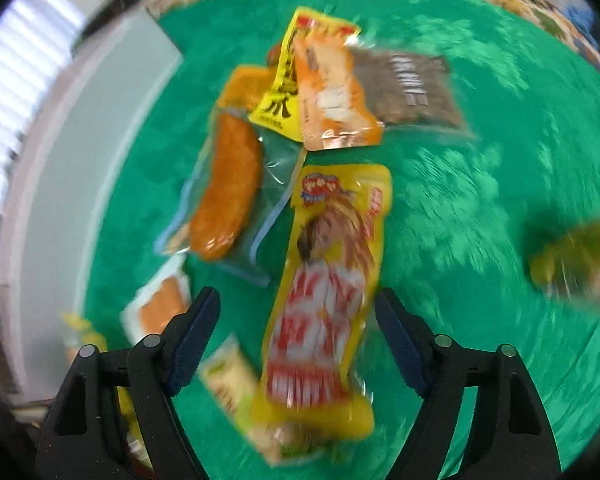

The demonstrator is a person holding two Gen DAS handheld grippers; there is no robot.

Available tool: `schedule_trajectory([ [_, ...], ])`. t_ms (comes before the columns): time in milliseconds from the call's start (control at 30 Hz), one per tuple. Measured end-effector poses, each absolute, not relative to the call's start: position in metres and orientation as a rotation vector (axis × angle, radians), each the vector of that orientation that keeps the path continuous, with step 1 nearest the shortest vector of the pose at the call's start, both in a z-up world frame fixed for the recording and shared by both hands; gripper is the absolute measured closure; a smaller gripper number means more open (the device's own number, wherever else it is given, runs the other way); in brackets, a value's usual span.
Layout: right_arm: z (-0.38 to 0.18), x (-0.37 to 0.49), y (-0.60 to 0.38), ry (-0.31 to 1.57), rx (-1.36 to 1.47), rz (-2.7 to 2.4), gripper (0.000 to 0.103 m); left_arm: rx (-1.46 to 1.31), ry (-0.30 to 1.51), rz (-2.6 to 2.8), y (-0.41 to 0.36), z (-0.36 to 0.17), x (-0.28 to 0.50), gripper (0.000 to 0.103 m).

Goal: Organize snacks
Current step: 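Drop the peanut bag in the box with left tool while right drops yellow bag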

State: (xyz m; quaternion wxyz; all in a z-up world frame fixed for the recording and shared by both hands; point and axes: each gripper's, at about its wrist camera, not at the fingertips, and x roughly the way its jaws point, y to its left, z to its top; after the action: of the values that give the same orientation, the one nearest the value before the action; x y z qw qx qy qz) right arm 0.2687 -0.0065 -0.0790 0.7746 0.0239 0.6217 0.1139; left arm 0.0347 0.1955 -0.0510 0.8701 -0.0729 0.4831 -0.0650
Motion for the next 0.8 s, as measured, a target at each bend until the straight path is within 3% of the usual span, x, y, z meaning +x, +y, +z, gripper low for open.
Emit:
schedule_trajectory([
  [33, -0.081, 0.272, -0.008, 1.358, 0.032, 0.206, 0.054, -0.162, 1.005, -0.148, 0.195, -0.050, 0.034, 0.049],
  [200, -0.077, 0.266, -0.036, 1.384, 0.156, 0.211, 0.055, -0.229, 0.978, -0.200, 0.197, -0.046, 0.038, 0.049],
  [433, -0.011, 0.237, -0.055, 1.233, 0.327, 0.277, 0.055, -0.379, 0.885, -0.247, 0.231, 0.006, 0.048, 0.049],
  [700, 0.092, 0.222, 0.130, 1.108, 0.309, 0.714, 0.052, -0.334, 0.769, 0.062, 0.365, 0.067, 0.054, 0.046],
  [767, 0.098, 0.222, 0.181, 1.088, 0.278, 0.777, 0.048, -0.304, 0.796, 0.154, 0.391, 0.061, 0.057, 0.039],
  [800, 0.099, 0.222, 0.205, 1.072, 0.260, 0.777, 0.047, -0.293, 0.825, 0.197, 0.407, 0.055, 0.060, 0.027],
])
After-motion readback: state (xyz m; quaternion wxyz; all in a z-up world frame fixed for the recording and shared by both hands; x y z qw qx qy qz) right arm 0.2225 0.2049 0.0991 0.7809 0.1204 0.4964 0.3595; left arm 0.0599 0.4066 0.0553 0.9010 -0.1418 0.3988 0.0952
